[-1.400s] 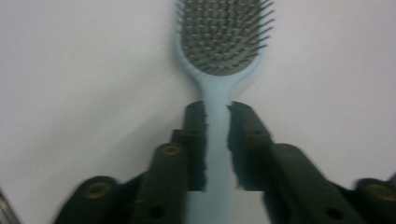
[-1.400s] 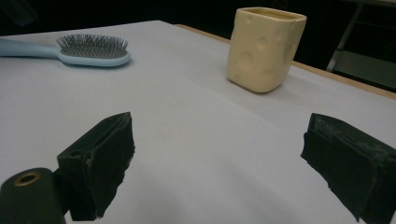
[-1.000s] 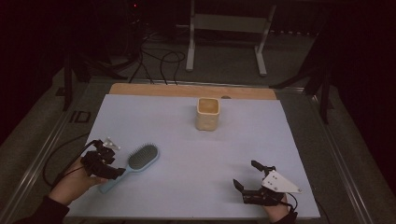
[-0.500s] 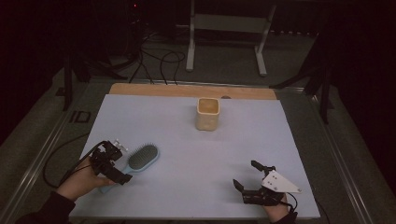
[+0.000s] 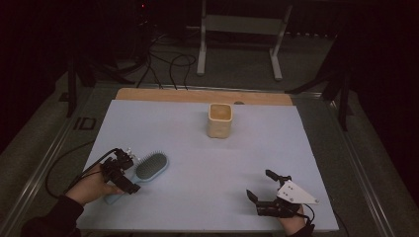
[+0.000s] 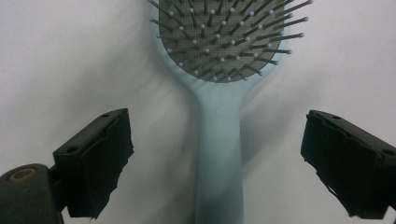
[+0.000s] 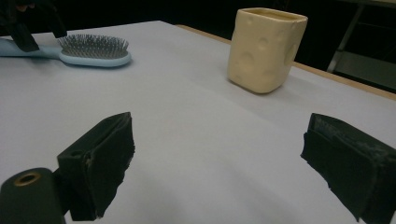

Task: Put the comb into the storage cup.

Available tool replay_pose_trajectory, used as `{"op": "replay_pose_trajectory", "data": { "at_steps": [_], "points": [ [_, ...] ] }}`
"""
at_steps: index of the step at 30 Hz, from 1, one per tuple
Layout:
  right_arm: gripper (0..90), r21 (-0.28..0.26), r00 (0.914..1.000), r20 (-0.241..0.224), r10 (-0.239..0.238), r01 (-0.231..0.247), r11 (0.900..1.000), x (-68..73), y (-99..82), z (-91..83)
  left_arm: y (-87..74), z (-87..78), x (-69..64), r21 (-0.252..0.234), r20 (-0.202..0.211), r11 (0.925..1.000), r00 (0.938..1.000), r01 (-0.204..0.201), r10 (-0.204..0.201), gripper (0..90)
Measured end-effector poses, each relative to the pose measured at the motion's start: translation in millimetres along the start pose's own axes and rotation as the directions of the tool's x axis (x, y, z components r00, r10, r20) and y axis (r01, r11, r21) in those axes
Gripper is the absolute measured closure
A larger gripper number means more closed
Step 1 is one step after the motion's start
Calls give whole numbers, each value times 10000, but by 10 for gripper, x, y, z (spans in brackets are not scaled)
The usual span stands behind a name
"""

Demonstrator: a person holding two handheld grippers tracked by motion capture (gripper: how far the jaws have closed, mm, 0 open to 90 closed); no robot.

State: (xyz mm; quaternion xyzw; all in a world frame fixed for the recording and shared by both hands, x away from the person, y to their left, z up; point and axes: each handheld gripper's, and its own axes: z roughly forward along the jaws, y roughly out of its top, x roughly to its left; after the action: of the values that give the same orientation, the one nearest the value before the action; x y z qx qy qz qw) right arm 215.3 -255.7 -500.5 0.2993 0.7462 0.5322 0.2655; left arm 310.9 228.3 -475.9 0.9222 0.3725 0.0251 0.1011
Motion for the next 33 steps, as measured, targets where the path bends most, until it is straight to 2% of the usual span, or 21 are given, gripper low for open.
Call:
{"op": "replay_pose_trajectory", "data": {
  "at_steps": [2,3,12,16,19,21,27,30,33],
  "points": [
    [88,-3,10000,-7,-5,5,10000,2,0,-1,7,14,6,69,-35,10000,10000,-2,2,165],
    [88,-4,10000,9,-37,37,10000,4,2,-4,16,38,12,195,-68,9997,9999,-141,142,189],
    [88,-1,10000,-20,-3,3,10000,1,0,0,50,103,43,502,-70,9986,9998,-184,188,398],
    [88,-23,10000,-16,4,-4,10000,1,2,-1,74,122,41,625,47,9975,9995,-316,314,455],
    [88,-11,10000,-16,-13,13,10000,2,1,-1,95,134,32,741,-73,9966,9993,-363,369,468],
    [88,-22,10000,-21,2,-2,10000,1,2,-1,108,128,38,707,60,9969,9994,-351,348,508],
    [88,-18,10000,-15,15,-15,10000,0,2,1,143,134,37,914,96,9950,9992,-396,389,561],
    [88,-14,10000,-3,-34,34,10000,4,3,1,161,135,21,1054,68,9926,9981,-609,605,610],
    [88,-14,10000,-14,-14,14,10000,0,2,4,177,140,0,1197,74,9907,9979,-641,637,644]
  ]
}}
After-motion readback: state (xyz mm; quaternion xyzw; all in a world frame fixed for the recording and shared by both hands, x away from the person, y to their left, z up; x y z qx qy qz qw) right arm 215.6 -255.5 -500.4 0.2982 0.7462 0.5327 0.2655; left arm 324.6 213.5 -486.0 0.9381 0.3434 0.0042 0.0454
